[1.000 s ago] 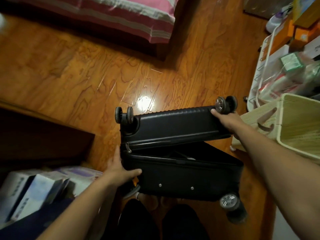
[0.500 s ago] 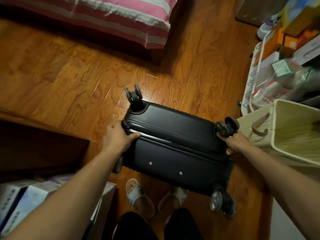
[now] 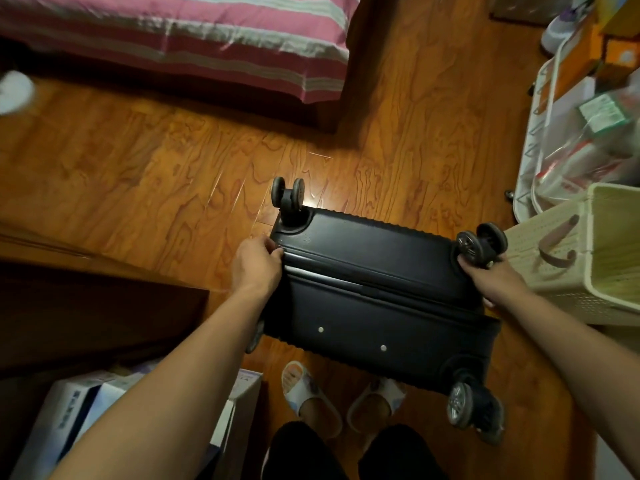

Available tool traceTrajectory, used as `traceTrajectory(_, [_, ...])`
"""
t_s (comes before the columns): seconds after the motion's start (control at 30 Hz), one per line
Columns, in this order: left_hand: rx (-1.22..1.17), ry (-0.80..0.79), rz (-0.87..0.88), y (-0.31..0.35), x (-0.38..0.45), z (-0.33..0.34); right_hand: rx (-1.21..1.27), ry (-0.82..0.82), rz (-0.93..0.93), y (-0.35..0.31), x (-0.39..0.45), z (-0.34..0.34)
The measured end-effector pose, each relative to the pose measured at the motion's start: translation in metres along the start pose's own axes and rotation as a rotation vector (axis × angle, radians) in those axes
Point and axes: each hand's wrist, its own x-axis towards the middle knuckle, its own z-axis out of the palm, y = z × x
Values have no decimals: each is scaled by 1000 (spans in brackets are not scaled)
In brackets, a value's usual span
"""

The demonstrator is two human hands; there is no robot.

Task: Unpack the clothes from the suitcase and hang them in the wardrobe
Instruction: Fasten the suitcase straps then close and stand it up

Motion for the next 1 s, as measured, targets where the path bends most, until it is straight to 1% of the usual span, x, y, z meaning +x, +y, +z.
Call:
traceTrajectory(0.07, [170,21,52,5,-3,6,93,-43,90,1,-1,3])
traceTrajectory(0.1, [222,29,74,5,-6,8,128,-80,163,1,-2,5])
traceTrajectory(0.17, [269,37,124,3,-12,11,141,-172,292,0,-5,6])
traceTrajectory(0.23, [302,34,146,0,-13,10,151,-243,350,-1,-6,4])
traceTrajectory(0.3, [301,18,118,-1,-12,6,153,-277,380,-3,-5,2])
traceTrajectory(0.43, [117,-19,-15,1,-4,5,123,-282,329,2,-8,-5])
traceTrajectory(0.53, [38,-8,-31,0,-2,9,128,-302,263,24,-9,-11])
traceTrajectory(0.6, [25,5,-27,0,-2,10,244,-335,251,44,-18,-12])
traceTrajectory(0.67, [31,10,-12,3,-1,11,451,-385,253,62,-34,-8])
traceTrajectory(0.7, [32,18,5,6,-1,13,550,-375,223,69,-42,-2])
traceTrajectory(0.73, [35,29,34,9,-1,15,578,-318,166,74,-45,3])
traceTrajectory(0.8, [56,40,88,15,-7,20,457,-104,29,76,-44,13])
traceTrajectory(0.87, [72,59,85,16,-11,24,450,89,-60,69,-34,16])
traceTrajectory(0.93, [22,81,40,17,-10,23,492,235,-60,55,-25,16])
traceTrajectory(1.0, [-16,102,14,15,-6,23,503,331,-49,42,-17,16])
